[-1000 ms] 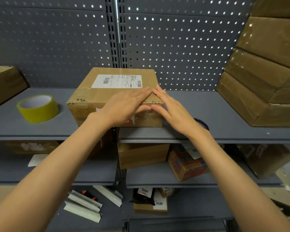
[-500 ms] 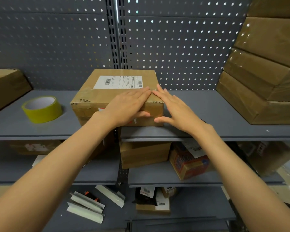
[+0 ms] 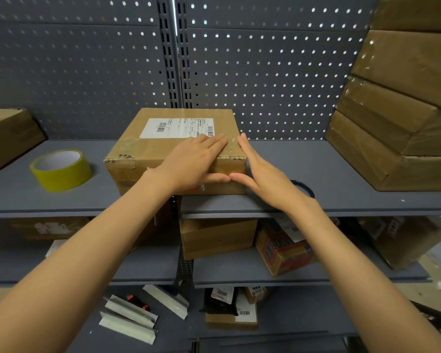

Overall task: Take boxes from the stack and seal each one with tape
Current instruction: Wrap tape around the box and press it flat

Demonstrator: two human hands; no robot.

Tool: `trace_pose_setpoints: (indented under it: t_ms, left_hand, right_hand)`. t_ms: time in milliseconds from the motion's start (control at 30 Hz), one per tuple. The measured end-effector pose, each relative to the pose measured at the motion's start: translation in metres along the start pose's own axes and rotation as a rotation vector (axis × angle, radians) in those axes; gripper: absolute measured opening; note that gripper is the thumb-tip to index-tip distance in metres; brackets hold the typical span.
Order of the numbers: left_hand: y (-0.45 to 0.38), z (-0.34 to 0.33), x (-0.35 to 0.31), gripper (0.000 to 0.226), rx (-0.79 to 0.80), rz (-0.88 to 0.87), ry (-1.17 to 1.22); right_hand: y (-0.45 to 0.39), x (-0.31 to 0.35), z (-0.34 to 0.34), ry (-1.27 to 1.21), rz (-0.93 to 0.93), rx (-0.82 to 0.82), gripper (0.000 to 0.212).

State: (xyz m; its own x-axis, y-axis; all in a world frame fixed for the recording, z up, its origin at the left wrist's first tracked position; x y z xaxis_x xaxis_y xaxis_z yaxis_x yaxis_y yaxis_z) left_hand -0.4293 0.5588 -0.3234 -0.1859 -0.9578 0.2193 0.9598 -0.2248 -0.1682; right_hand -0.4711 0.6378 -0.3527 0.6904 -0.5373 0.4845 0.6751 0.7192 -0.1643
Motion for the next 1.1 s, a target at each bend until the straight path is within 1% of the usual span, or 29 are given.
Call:
trace_pose_setpoints:
  t_ms: [67, 133, 200, 267, 333, 433, 500, 633, 800, 933, 1000, 1033, 1100]
  left_hand:
    - [0.000, 0.000, -0.001, 0.091, 0.022, -0.001, -0.008]
    - [0.001, -0.002, -0.001, 0.094, 0.073, 0.006, -0.003]
    - [0.001, -0.005, 0.000, 0.096, 0.112, 0.016, 0.011]
    - [-0.002, -0.004, -0.001, 0.095, 0.114, 0.028, 0.017]
    - [-0.006, -0.003, -0.003, 0.093, 0.105, 0.036, 0.037]
    - [-0.008, -0.002, -0.006, 0.085, 0.098, 0.038, 0.096]
    - [-0.008, 0.000, -0.005, 0.082, 0.066, 0.047, 0.125]
    - [-0.006, 0.002, -0.005, 0.081, 0.018, 0.033, 0.133]
    - [-0.004, 0.000, -0.004, 0.084, -0.020, 0.016, 0.090]
    - [-0.003, 0.000, -0.006, 0.090, 0.010, 0.019, 0.062]
    - [-0.002, 0.000, -0.005, 0.095, 0.018, 0.036, 0.038]
    - [-0.001, 0.001, -0.004, 0.097, 0.014, 0.052, 0.016]
    - [0.002, 0.002, -0.001, 0.097, -0.003, 0.088, -0.028]
  right_hand:
    - [0.001, -0.002, -0.001, -0.039, -0.019, 0.047, 0.087]
    - [0.006, -0.003, -0.004, -0.102, -0.080, 0.074, 0.091]
    - [0.015, -0.004, -0.005, -0.217, -0.181, 0.026, 0.090]
    - [0.026, -0.004, -0.007, -0.413, -0.315, -0.043, 0.084]
    - [0.032, -0.002, -0.015, -0.577, -0.424, -0.067, 0.082]
    - [0.031, 0.007, -0.029, -0.736, -0.488, -0.058, 0.084]
    - [0.028, 0.009, -0.036, -0.783, -0.521, -0.056, 0.084]
    - [0.023, 0.008, -0.036, -0.779, -0.536, -0.082, 0.079]
    - [0.022, 0.005, -0.033, -0.783, -0.508, -0.102, 0.076]
    - [0.019, -0.005, -0.026, -0.747, -0.515, -0.048, 0.074]
    - [0.017, -0.003, -0.006, -0.636, -0.434, -0.121, 0.076]
    - [0.016, 0.005, 0.008, -0.523, -0.349, -0.185, 0.075]
    - [0.014, 0.027, 0.025, -0.181, -0.156, -0.260, 0.067]
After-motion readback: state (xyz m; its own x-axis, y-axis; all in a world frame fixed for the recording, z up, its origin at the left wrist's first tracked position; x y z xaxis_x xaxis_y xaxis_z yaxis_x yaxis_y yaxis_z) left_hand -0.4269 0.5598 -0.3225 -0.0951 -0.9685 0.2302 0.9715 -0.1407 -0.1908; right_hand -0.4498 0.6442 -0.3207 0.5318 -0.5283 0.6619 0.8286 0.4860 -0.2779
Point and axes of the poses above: each hand's wrist, its own y-axis away from the middle knuckle, its own z-axis out of the back of the hand, x = y × z, the point moved 10 cm from there along -y, towards the middle knuckle, and after that the axes turned 9 degrees about -z, right-handed, at the moved point
